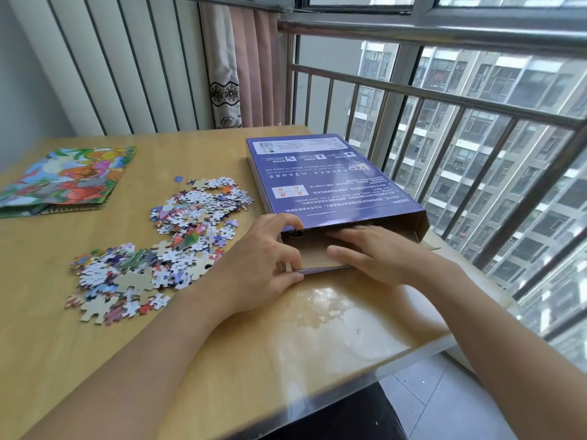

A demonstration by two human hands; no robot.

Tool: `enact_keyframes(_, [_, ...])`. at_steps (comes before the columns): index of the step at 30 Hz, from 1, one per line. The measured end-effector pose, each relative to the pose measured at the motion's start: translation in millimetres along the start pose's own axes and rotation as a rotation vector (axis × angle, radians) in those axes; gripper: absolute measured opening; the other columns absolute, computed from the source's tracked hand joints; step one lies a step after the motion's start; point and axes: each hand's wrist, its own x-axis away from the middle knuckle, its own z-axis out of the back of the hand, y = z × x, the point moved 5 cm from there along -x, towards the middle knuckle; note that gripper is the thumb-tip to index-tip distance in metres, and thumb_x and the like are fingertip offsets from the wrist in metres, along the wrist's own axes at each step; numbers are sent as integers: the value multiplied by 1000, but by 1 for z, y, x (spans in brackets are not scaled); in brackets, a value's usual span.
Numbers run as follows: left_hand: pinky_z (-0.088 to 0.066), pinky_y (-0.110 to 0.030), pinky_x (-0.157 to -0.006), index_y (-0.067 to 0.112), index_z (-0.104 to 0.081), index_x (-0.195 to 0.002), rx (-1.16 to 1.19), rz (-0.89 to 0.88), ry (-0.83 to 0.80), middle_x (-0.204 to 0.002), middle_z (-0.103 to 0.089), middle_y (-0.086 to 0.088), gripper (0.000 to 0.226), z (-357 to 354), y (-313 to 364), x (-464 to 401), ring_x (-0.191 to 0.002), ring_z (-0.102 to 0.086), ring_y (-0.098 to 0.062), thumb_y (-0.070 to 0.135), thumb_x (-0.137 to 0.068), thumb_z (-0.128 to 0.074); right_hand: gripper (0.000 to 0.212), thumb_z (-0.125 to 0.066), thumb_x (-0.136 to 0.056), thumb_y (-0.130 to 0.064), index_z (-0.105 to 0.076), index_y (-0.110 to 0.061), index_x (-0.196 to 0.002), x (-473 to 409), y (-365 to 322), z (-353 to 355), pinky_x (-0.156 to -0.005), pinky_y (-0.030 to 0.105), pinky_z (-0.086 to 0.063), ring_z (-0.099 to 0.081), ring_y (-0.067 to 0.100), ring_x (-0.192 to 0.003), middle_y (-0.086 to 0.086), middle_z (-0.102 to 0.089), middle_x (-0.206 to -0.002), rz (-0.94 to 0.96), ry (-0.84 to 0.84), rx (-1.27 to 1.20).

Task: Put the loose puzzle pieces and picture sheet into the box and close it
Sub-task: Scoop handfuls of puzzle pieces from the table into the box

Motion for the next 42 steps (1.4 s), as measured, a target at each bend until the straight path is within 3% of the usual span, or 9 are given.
enact_keyframes(5, [-30, -23, -94, 30, -74, -75, 3, -2, 5, -134, -45, 7, 10, 1, 1, 0, -115, -33, -3, 36, -83, -75, 64, -35, -94, -69, -43, -38, -149, -11, 16, 9, -108, 25, -31, -41, 12, -137, -13, -45, -152, -43, -11, -100])
enact_keyframes(9, [-33, -26, -95, 30, -74, -76, 4, 1, 10, -134, -45, 8, 10, 1, -1, 1, -114, -35, -4, 36, -83, -75, 48, -49, -98, -56, -60, -29, -136, -1, -4, 10, -102, 28, -42, -55, 12, -123, -11, -61, -136, 49, 37, -55])
enact_keyframes(15, [-32, -26, -95, 31, -76, -80, 19, -13, 33, -131, -46, 8, 10, 1, -2, 1, -117, -37, -7, 39, -84, -71, 37, -44, -102, -55, -64, -29, -119, -6, -55, -8, -89, 30, -47, -60, 4, -102, -18, -66, -113, 267, 0, -164])
enact_keyframes(20, [-30, -21, -94, 30, -76, -78, 43, -2, 33, -131, -45, 11, 9, 2, -6, 1, -109, -33, -1, 37, -83, -76, 75, -30, -84, -87, -37, -47, -148, -25, -35, -8, -111, 28, -35, -44, 3, -133, -19, -48, -148, 106, -108, -145])
enact_keyframes(24, [-28, -11, -94, 30, -77, -76, 52, 6, -2, -131, -43, 18, 14, 5, -3, 2, -112, -34, 8, 44, -78, -80, 40, -36, -104, -53, -60, -31, -127, -14, -38, 7, -90, 14, -36, -49, 1, -106, -22, -57, -119, 50, -65, -137])
enact_keyframes(28, [-38, -10, -94, 30, -74, -69, 179, 203, 143, -115, -61, 18, 17, 49, -24, 9, -111, -54, 4, 42, -74, -84, 26, -45, -103, -27, -66, -28, -118, 5, -74, 26, -82, 38, -51, -61, 15, -88, -11, -69, -95, 119, 27, -13])
enact_keyframes(33, [-52, -27, -72, 23, -69, -73, 88, 614, 526, -79, -69, 12, 14, 108, -94, 42, -80, -65, -5, 31, -83, -73, 34, -61, -94, -17, -66, -24, -128, -32, -152, 57, -87, 23, -51, -66, 7, -100, -9, -72, -113, 221, 251, -360])
enact_keyframes(38, [-49, -30, -72, 25, -69, -99, -62, 909, 379, -93, -64, 5, 15, 108, -148, 78, -86, -61, -20, 37, -89, -67, 71, -63, -96, -36, -32, -8, -154, -161, -170, 26, -99, 37, -47, -52, 29, -128, 13, -50, -146, -2, -43, -87])
enact_keyframes(42, [-57, -40, -79, 26, -70, -105, -24, 932, 327, -94, -69, -2, 18, 94, -162, 82, -87, -66, -26, 33, -89, -65, 86, -56, -90, -67, -42, -5, -147, -214, -157, -5, -97, 36, -45, -52, 31, -127, 11, -53, -143, -170, -249, -33])
